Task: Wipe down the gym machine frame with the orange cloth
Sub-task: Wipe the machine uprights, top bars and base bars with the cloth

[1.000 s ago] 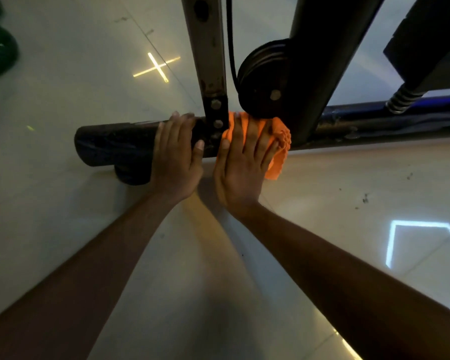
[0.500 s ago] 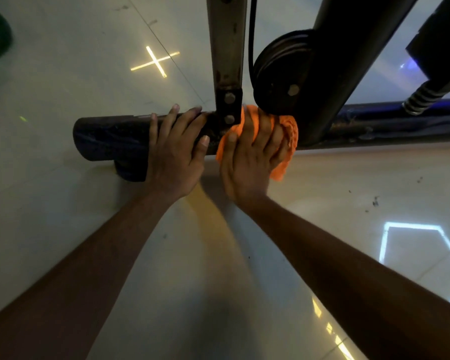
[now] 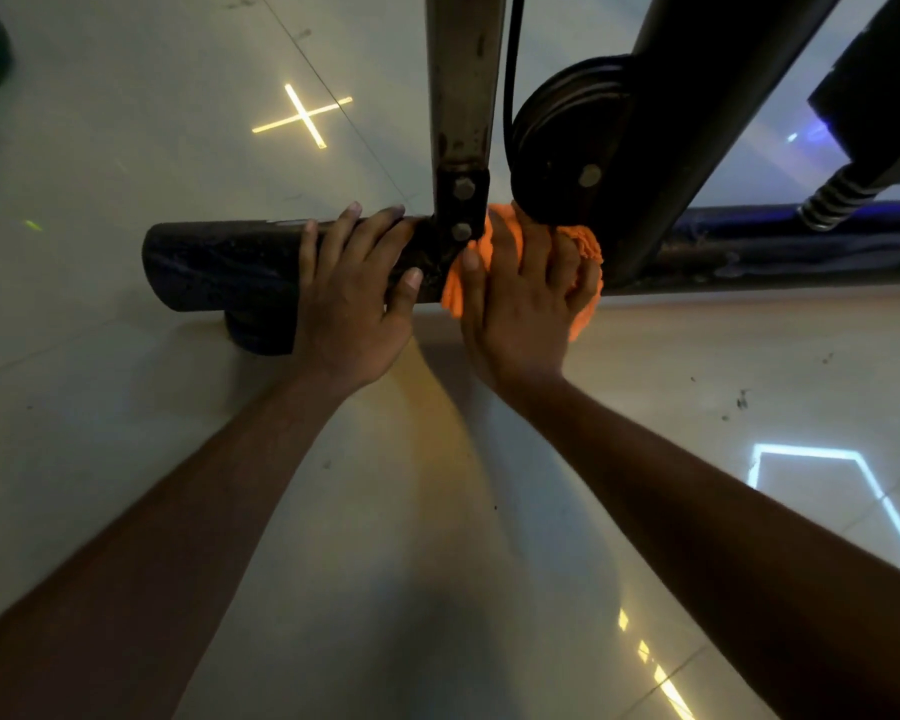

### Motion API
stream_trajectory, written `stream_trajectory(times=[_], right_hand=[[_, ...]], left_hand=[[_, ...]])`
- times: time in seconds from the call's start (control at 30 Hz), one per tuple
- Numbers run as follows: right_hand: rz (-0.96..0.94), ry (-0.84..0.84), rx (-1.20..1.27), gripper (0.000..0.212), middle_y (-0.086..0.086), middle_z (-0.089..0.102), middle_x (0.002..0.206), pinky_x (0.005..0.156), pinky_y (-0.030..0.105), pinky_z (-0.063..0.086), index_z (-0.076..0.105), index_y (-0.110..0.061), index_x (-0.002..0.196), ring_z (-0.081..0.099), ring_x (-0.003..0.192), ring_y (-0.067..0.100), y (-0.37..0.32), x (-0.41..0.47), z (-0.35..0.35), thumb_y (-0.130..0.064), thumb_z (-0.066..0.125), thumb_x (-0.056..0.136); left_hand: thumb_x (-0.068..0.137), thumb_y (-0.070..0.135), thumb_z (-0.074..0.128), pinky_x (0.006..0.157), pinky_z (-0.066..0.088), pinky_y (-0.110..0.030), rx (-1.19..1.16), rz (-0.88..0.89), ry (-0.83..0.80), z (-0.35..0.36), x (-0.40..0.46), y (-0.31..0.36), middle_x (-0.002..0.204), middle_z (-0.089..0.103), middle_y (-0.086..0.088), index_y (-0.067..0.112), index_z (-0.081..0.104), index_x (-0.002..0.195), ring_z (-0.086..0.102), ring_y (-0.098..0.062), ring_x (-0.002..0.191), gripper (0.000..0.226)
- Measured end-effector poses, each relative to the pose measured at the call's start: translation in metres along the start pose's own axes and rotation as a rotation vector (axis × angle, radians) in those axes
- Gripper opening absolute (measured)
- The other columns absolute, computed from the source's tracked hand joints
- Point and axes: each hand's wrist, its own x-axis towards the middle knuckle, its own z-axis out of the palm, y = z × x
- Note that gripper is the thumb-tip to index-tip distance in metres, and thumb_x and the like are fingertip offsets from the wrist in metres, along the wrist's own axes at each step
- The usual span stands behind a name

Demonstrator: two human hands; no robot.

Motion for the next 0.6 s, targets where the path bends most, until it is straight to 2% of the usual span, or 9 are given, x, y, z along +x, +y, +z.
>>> stream_trajectory(times=[0.07,0.1,0.2,0.27,0.33,0.4,0.47,0.53,0.6], right_hand=[[0.134,-0.013,0.080,0.060,0.011,0.047,0.164,0.125,0.053,0.008,0.049,-0.022,0.160,0.029,0.152,0.033,-0.022,0.002,0.002,-0.054,0.031,0.113],[0.125,-0.042,0.094,0.062,0.011,0.043,0.167,0.125,0.051,0.003,0.045,-0.022,0.163,0.026,0.154,0.033,-0.022,0.002,0.001,-0.056,0.028,0.113],[-0.109,-0.095,0.001,0.070,0.011,0.028,0.177,0.128,0.047,-0.005,0.026,-0.023,0.172,0.019,0.161,0.033,0.008,-0.001,-0.008,-0.062,0.024,0.114],[-0.249,-0.132,-0.055,0.070,0.012,0.024,0.178,0.132,0.051,0.004,0.022,-0.020,0.173,0.021,0.164,0.035,0.028,-0.002,-0.016,-0.057,0.036,0.116],[-0.326,-0.146,-0.067,0.067,0.012,0.028,0.177,0.133,0.053,0.017,0.026,-0.017,0.172,0.025,0.164,0.033,0.037,-0.002,-0.025,-0.040,0.051,0.115],[-0.349,-0.159,-0.003,0.064,0.011,0.033,0.176,0.133,0.052,0.024,0.032,-0.015,0.170,0.028,0.164,0.030,0.040,-0.002,-0.036,-0.028,0.057,0.113],[-0.276,-0.205,0.120,0.060,0.009,0.037,0.174,0.129,0.051,0.034,0.036,-0.017,0.169,0.033,0.162,0.029,0.039,-0.009,-0.051,-0.027,0.057,0.113],[-0.152,-0.285,0.293,0.057,0.006,0.044,0.170,0.118,0.048,0.048,0.039,-0.023,0.168,0.046,0.154,0.027,0.028,-0.022,-0.066,-0.031,0.054,0.114],[-0.092,-0.357,0.479,0.052,-0.001,0.050,0.167,0.118,0.040,0.051,0.043,-0.027,0.166,0.049,0.151,0.013,0.008,-0.037,-0.078,-0.032,0.052,0.115]], left_hand=[[0.109,0.039,0.042,0.132,0.005,-0.059,-0.001,-0.012,-0.004,-0.001,0.001,0.001,0.168,0.043,0.004,0.025,0.047,0.159,0.025,-0.029,0.162,0.052],[0.109,0.039,0.042,0.132,0.005,-0.059,-0.002,-0.012,-0.011,-0.002,0.002,0.001,0.168,0.042,0.004,0.025,0.047,0.159,0.024,-0.029,0.162,0.052],[0.109,0.040,0.042,0.132,0.006,-0.060,-0.003,0.007,-0.036,-0.006,0.002,-0.001,0.169,0.041,0.003,0.025,0.045,0.161,0.024,-0.030,0.162,0.054],[0.109,0.039,0.043,0.132,0.006,-0.060,0.008,0.030,-0.042,-0.008,0.000,-0.002,0.169,0.040,0.001,0.024,0.043,0.162,0.024,-0.031,0.162,0.056],[0.108,0.038,0.045,0.132,0.007,-0.060,0.022,0.037,-0.037,-0.010,-0.003,-0.001,0.170,0.039,0.001,0.023,0.040,0.164,0.024,-0.031,0.162,0.058],[0.108,0.037,0.047,0.133,0.006,-0.059,0.019,0.037,-0.032,-0.012,-0.005,0.002,0.171,0.038,0.001,0.024,0.039,0.165,0.023,-0.030,0.162,0.059],[0.108,0.034,0.049,0.134,0.004,-0.057,-0.014,0.036,-0.032,-0.014,-0.010,0.002,0.172,0.036,0.001,0.024,0.039,0.165,0.021,-0.029,0.163,0.059],[0.109,0.029,0.050,0.134,0.005,-0.054,-0.044,0.029,-0.030,-0.017,-0.016,0.000,0.173,0.035,0.000,0.022,0.040,0.165,0.020,-0.027,0.164,0.057],[0.110,0.023,0.050,0.134,0.012,-0.053,-0.083,0.008,-0.009,-0.022,-0.024,-0.004,0.171,0.039,-0.002,0.020,0.046,0.162,0.025,-0.026,0.163,0.053]])
